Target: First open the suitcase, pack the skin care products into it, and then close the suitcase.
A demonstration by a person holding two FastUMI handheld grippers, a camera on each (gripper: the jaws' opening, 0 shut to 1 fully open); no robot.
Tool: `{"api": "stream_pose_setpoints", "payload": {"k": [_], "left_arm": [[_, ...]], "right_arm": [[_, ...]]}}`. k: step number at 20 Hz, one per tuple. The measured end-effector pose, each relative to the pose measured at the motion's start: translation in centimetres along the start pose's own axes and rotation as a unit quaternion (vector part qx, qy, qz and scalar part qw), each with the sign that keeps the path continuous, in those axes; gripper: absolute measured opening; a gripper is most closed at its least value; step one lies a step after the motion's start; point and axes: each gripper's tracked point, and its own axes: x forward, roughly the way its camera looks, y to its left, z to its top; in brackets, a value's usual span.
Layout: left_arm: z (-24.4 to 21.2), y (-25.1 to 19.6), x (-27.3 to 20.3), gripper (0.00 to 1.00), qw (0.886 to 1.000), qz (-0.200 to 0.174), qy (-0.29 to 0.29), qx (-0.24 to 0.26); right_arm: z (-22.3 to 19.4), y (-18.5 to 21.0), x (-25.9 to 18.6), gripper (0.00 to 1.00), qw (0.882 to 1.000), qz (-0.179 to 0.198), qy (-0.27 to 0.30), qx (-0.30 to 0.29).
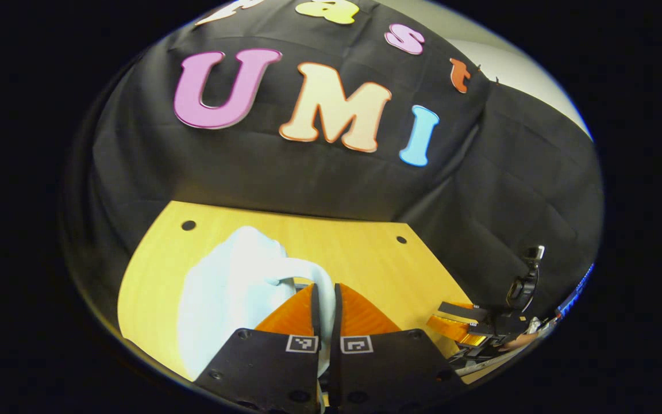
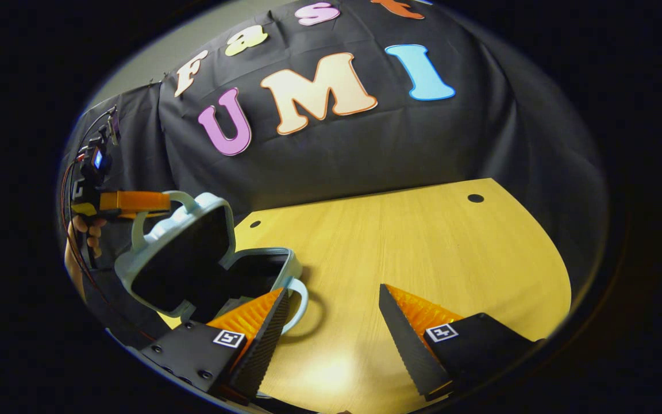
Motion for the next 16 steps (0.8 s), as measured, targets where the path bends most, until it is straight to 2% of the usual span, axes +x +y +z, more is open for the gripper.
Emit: {"api": "stream_pose_setpoints", "payload": {"k": [3,8,14,16], "left_arm": [[-3.1,-2.1,3.1,0.00,1.000,-0.013,0.023,-0.006],[-6.1,-4.0,7.0,0.01,0.999,-0.004,0.036,-0.027],[-11.8,-4.8,11.4,0.02,0.997,0.045,0.062,-0.002],[-12.2,-4.9,12.0,0.06,0.997,0.068,0.045,0.004]], "right_arm": [[0.3,-2.3,-1.1,0.98,1.000,-0.014,-0.004,0.003],[0.3,-5.7,-2.9,0.98,0.999,-0.031,-0.005,0.006],[1.5,-9.0,-4.7,0.98,0.999,-0.033,-0.014,-0.005],[2.2,-9.9,-5.2,0.98,0.999,-0.030,-0.021,-0.012]]}}
